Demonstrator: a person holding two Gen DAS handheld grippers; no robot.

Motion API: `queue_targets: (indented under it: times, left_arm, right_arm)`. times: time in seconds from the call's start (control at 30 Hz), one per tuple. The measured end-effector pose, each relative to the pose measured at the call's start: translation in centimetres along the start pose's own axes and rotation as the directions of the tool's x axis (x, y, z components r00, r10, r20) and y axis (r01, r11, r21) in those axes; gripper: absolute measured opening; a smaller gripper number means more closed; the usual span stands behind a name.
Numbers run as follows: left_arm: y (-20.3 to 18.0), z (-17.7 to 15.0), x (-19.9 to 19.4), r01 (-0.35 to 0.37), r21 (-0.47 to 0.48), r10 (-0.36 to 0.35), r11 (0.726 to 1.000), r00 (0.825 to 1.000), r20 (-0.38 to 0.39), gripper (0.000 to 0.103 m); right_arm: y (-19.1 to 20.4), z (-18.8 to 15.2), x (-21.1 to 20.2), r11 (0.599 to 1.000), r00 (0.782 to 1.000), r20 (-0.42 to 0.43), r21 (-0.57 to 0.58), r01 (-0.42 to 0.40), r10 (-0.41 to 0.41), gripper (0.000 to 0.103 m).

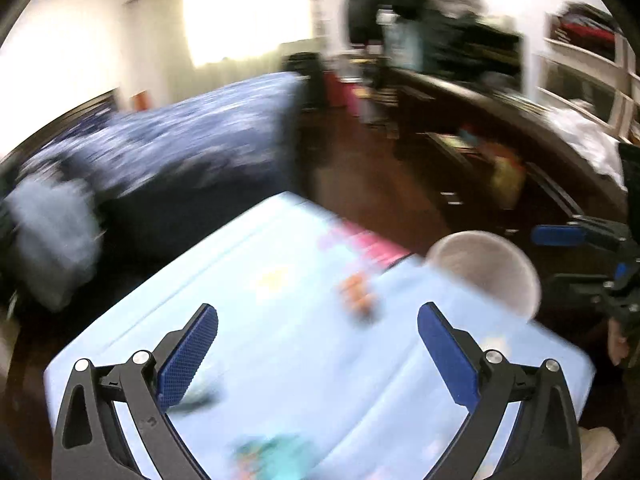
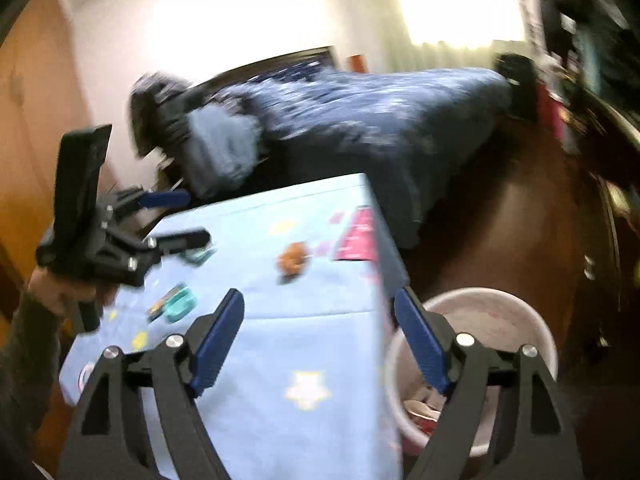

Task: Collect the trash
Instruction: 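Move both tools back toward the wet-wipes pack and orange bear figure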

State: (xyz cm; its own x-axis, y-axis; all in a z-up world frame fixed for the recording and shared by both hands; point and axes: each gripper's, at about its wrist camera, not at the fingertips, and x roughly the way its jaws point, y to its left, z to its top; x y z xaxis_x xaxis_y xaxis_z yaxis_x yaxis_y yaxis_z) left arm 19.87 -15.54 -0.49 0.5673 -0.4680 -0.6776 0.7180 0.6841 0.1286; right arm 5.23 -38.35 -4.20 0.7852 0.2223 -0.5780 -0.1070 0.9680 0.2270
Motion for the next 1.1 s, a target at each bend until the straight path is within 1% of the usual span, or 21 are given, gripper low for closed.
queue_targets:
  times: [0.07, 0.13, 0.17, 0.23, 0.27, 0.33, 0.4, 0.47, 0.53, 0.6, 0.63, 0.67, 0.73, 0.77, 0.83, 0.87, 0.9, 0.93, 1.0, 1.07, 1.1]
  left_arm:
    - [3.1, -1.9, -1.2, -0.052, -0.031, 0.051, 0.998, 0.998, -0.031, 0.099]
    - [6.1, -3.9, -2.1, -0.094, -0.029, 0.092, 0.995, 0.994, -0.052, 0.099]
    - [7.1, -4.5, -2.3, -0.098, -0.009, 0.097, 0.995, 0.994, -0.055, 0.099]
    - [8.7, -5.6, -2.2, -0.084, 0.078, 0.088, 0.993, 0.995, -0.051, 0.099]
    - [9.2, -5.9, -1.9, -0.062, 0.128, 0.068, 0.990, 0.996, -0.051, 0.099]
    - [10.0, -6.5, -0.6, -0.005, 0.234, 0.020, 0.972, 0.998, -0.061, 0.099]
    - [10.3, -6.6, 1.0, 0.037, 0.332, -0.008, 0.943, 0.996, -0.088, 0.099]
    - [10.7, -6.4, 2.5, 0.085, 0.394, -0.049, 0.915, 0.994, -0.101, 0.099]
    - [11.0, -5.9, 3.9, 0.155, 0.430, -0.122, 0.890, 0.987, -0.104, 0.099]
    - [11.2, -5.4, 5.3, 0.231, 0.457, -0.196, 0.859, 0.973, -0.122, 0.099]
    - [11.2, -5.3, 6.0, 0.259, 0.468, -0.218, 0.845, 0.966, -0.142, 0.099]
    - [11.2, -5.2, 7.0, 0.312, 0.477, -0.253, 0.822, 0.950, -0.184, 0.099]
    - [11.2, -5.3, 8.3, 0.356, 0.489, -0.272, 0.797, 0.933, -0.236, 0.099]
    - [11.3, -5.4, 9.2, 0.384, 0.492, -0.283, 0.781, 0.921, -0.268, 0.099]
    - [11.4, -5.8, 10.0, 0.429, 0.481, -0.309, 0.765, 0.899, -0.311, 0.100]
    - [11.7, -5.6, 10.2, 0.450, 0.463, -0.334, 0.764, 0.889, -0.313, 0.099]
    - [12.0, -5.5, 10.4, 0.460, 0.453, -0.349, 0.763, 0.884, -0.311, 0.099]
    - [12.1, -5.5, 10.7, 0.458, 0.454, -0.346, 0.764, 0.885, -0.311, 0.099]
    - [12.4, -5.5, 11.2, 0.487, 0.421, -0.373, 0.765, 0.869, -0.326, 0.100]
    - [12.8, -5.5, 11.6, 0.509, 0.379, -0.398, 0.773, 0.854, -0.336, 0.100]
    - [13.0, -5.6, 11.8, 0.517, 0.351, -0.411, 0.780, 0.848, -0.336, 0.100]
  right_arm:
    - [2.1, 0.0, 1.2, 0.999, 1.000, -0.021, -0.038, -0.020, 0.019, 0.079]
    - [3.6, 0.0, 2.4, 0.997, 0.999, -0.047, -0.069, -0.025, 0.022, 0.079]
    - [4.4, 0.0, 3.3, 0.996, 0.998, -0.065, -0.085, -0.024, 0.019, 0.079]
    - [5.5, 0.1, 4.6, 0.994, 0.996, -0.092, -0.103, -0.026, 0.017, 0.079]
    - [5.9, 0.2, 5.2, 0.993, 0.994, -0.106, -0.113, -0.028, 0.016, 0.079]
    - [6.6, 0.4, 5.8, 0.991, 0.993, -0.121, -0.128, -0.025, 0.009, 0.079]
    - [7.1, 0.6, 6.3, 0.989, 0.992, -0.129, -0.143, -0.025, 0.007, 0.079]
    - [7.2, 0.7, 6.8, 0.989, 0.990, -0.141, -0.149, -0.021, 0.000, 0.079]
    - [7.3, 0.9, 7.3, 0.989, 0.989, -0.149, -0.145, -0.021, -0.001, 0.079]
    - [7.2, 1.2, 7.8, 0.990, 0.988, -0.152, -0.139, -0.014, -0.007, 0.079]
    - [7.1, 1.3, 7.8, 0.991, 0.989, -0.150, -0.136, -0.014, -0.007, 0.079]
    - [7.0, 1.4, 7.9, 0.991, 0.989, -0.149, -0.130, -0.013, -0.007, 0.079]
    - [6.6, 1.7, 7.9, 0.993, 0.989, -0.145, -0.116, -0.013, -0.004, 0.079]
    - [6.3, 1.8, 7.9, 0.994, 0.990, -0.144, -0.108, -0.014, -0.002, 0.079]
    - [5.7, 2.0, 7.9, 0.996, 0.990, -0.144, -0.091, -0.014, 0.001, 0.079]
    - [5.5, 2.1, 7.9, 0.996, 0.990, -0.144, -0.084, -0.015, 0.003, 0.079]
    - [5.2, 2.1, 8.0, 0.997, 0.989, -0.145, -0.077, -0.017, 0.005, 0.079]
    - [4.9, 2.2, 8.1, 0.997, 0.989, -0.149, -0.070, -0.018, 0.007, 0.079]
    - [4.1, 2.5, 8.8, 0.999, 0.987, -0.160, -0.043, -0.022, 0.015, 0.079]
    - [3.3, 2.8, 9.7, 1.000, 0.985, -0.168, -0.009, -0.027, 0.025, 0.079]
    - [2.8, 3.0, 10.2, 1.000, 0.985, -0.171, -0.002, -0.016, 0.016, 0.079]
